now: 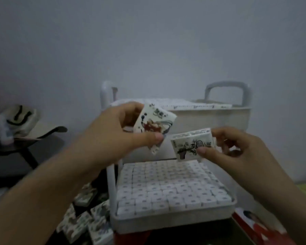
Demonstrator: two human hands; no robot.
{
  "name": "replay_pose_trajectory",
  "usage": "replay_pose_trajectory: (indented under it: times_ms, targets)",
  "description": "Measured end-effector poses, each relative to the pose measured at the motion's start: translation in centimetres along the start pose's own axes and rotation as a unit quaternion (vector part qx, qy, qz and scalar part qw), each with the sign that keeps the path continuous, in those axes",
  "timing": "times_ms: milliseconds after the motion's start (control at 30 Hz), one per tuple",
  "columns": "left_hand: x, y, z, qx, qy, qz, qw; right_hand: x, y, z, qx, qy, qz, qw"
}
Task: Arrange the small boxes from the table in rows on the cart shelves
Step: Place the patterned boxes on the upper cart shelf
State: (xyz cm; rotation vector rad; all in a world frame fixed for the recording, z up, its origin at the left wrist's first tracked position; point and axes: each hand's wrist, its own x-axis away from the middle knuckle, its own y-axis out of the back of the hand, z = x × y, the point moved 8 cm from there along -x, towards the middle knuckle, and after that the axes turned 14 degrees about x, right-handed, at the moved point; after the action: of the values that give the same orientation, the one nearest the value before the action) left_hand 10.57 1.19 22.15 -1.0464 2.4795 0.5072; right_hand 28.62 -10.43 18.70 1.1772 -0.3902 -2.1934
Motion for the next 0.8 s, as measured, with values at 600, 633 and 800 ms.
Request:
replay_pose_trajectory:
  times_ms: [600, 633, 800]
  targets:
    - [-21.5, -3.2, -1.4, -0.152, 0.104, 0.035, 0.982, -19.9, 5.5, -3.3, 0.284, 0.017, -0.028, 0.958]
    - [-22.1, -3.5, -0.9, -0.151, 0.111, 0.049, 0.981, -20.4, 4.9, -3.7, 0.359, 0.039, -0.029, 0.932]
    - [-24.5, -4.7, 0.6, -0.059, 0.151, 0.105, 0.981, -22.0, 2.3, -5.3, 0.393, 0.078, 0.080, 0.913]
